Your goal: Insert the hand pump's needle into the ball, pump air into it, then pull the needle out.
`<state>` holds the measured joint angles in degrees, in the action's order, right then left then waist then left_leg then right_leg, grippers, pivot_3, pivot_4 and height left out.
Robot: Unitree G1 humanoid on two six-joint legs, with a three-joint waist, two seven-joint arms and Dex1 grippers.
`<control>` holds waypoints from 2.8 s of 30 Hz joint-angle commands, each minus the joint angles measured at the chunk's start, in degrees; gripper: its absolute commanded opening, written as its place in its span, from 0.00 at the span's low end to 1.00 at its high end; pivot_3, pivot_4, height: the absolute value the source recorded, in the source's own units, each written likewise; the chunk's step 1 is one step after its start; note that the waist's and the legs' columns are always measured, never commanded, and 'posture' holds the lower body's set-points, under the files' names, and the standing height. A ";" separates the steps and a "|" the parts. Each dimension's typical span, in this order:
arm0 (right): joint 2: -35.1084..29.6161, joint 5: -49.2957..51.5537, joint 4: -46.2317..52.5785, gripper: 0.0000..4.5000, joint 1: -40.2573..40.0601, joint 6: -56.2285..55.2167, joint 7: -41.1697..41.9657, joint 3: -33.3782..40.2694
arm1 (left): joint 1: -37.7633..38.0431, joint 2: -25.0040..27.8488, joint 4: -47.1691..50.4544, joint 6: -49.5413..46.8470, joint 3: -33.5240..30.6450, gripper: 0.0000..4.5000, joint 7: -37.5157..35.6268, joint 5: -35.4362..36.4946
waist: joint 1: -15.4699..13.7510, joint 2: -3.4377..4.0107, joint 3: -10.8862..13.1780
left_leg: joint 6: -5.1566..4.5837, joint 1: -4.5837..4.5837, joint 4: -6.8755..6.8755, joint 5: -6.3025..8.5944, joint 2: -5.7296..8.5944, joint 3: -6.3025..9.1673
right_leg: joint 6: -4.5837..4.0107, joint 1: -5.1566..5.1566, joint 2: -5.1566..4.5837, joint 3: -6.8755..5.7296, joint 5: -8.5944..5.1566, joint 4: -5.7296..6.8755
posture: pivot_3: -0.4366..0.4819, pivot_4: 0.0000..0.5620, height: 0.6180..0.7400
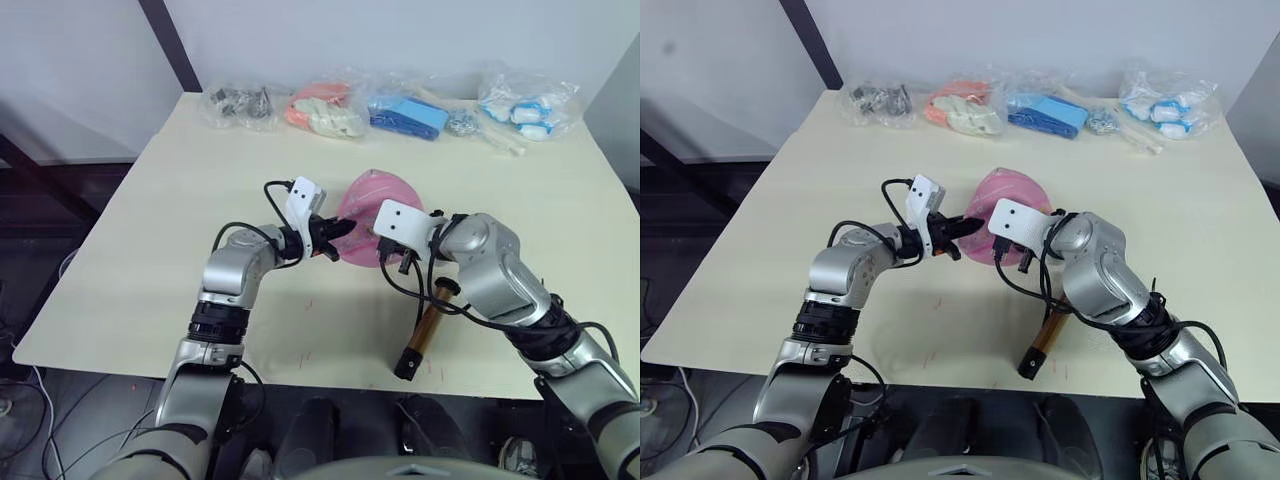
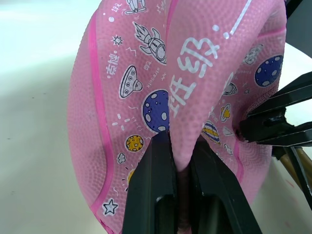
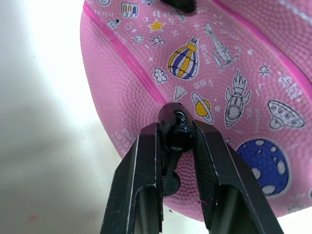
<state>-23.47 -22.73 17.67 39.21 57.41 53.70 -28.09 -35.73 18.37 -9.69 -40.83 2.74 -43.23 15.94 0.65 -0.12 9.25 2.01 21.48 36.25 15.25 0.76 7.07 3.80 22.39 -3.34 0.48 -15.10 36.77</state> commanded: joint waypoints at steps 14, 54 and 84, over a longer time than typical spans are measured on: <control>-3.70 11.67 11.79 0.98 -5.82 -3.73 -4.17 9.43 | 0.32 -0.99 -3.85 -1.13 2.85 0.00 1.58 -1.44 | -0.25 -0.06 0.04 | -0.15 0.44 0.11 -0.09 0.54 0.23 | 0.00 0.22 -0.50 -0.25 0.01 0.02 | 0.48 0.27 1.00; -4.44 58.54 17.35 1.00 -60.10 -41.20 2.29 59.91 | -0.08 -0.43 -1.06 -0.71 2.79 0.42 1.37 -0.46 | -0.06 -0.11 0.05 | -0.60 0.19 0.33 -0.07 0.63 0.31 | 0.02 -0.24 -0.60 -0.43 0.01 0.22 | 0.48 0.27 1.00; -7.69 59.72 14.81 1.00 -62.13 -43.07 -1.43 53.88 | 0.12 7.59 13.06 0.90 -0.83 1.00 -6.74 7.96 | 0.08 -0.14 0.10 | -0.43 0.25 0.71 -0.17 0.63 0.18 | -0.03 -0.19 -0.59 -0.27 0.02 0.53 | 0.48 0.27 1.00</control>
<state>-30.61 35.63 31.07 -22.77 14.01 52.75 25.40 -35.69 24.70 0.63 -41.10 2.80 -47.46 22.23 0.72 -0.25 9.35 1.58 21.73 36.97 15.08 1.39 7.25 3.77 22.20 -3.93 0.21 -15.09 37.31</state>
